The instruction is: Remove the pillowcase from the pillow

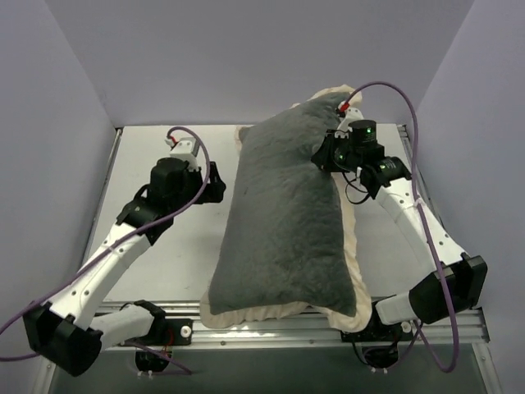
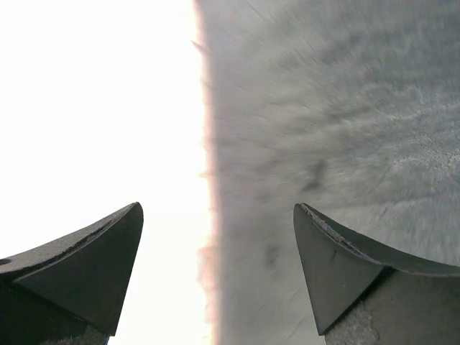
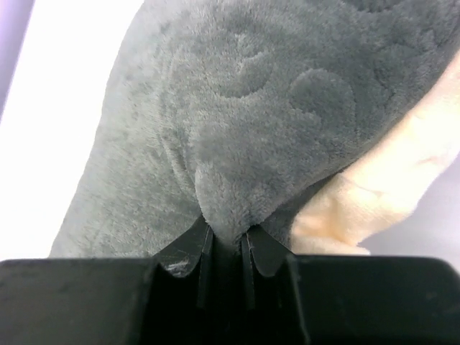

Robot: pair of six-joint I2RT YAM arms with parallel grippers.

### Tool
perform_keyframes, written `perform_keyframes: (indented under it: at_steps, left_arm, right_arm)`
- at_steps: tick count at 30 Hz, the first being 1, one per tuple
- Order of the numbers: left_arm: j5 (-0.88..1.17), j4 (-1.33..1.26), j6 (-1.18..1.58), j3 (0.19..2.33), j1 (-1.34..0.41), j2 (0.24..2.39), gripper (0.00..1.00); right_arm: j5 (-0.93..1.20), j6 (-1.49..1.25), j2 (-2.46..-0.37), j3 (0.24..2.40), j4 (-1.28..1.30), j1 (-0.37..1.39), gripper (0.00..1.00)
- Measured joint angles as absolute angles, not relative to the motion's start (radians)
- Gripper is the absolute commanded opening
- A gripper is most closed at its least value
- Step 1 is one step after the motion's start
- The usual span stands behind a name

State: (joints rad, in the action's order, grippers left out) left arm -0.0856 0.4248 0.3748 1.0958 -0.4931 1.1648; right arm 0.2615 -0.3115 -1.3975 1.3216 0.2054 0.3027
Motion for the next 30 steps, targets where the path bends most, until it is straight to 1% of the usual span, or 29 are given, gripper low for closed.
perform_keyframes:
  at_steps: [4,7,12,16,20,23,26,30]
  left_arm:
    - [-0.173,0.346,0.369,1.037,-0.469,1.011,0.94]
    - [-0.226,0.309,0.362,1.015,-0.456,0.949,0.94]
    - [-0.259,0.283,0.36,1.012,-0.435,0.949,0.94]
    - [-0.255,0.284,0.361,1.012,-0.413,0.969,0.94]
    - [-0.25,0.285,0.364,1.012,-0.395,0.976,0.94]
    - [-0.25,0.285,0.364,1.012,-0.39,0.976,0.94]
    - [-0.25,0.285,0.364,1.012,-0.387,0.976,0.94]
    - [-0.25,0.285,0.364,1.012,-0.382,0.975,0.94]
  right_arm:
    - [0.14,-0.224,-1.395,1.468,0.335,0.298,0.0]
    - [0.075,-0.163,-1.396,1.561,0.422,0.294,0.0]
    - [0.012,-0.075,-1.402,1.676,0.52,0.31,0.0]
    - [0.002,-0.039,-1.436,1.693,0.524,0.373,0.0]
    - [-0.007,-0.03,-1.523,1.643,0.448,0.461,0.0]
    - [-0.038,-0.033,-1.597,1.593,0.324,0.544,0.0]
    - [-0.07,-0.049,-1.662,1.588,0.209,0.628,0.0]
    - [-0.144,-0.063,-1.735,1.607,0.129,0.736,0.0]
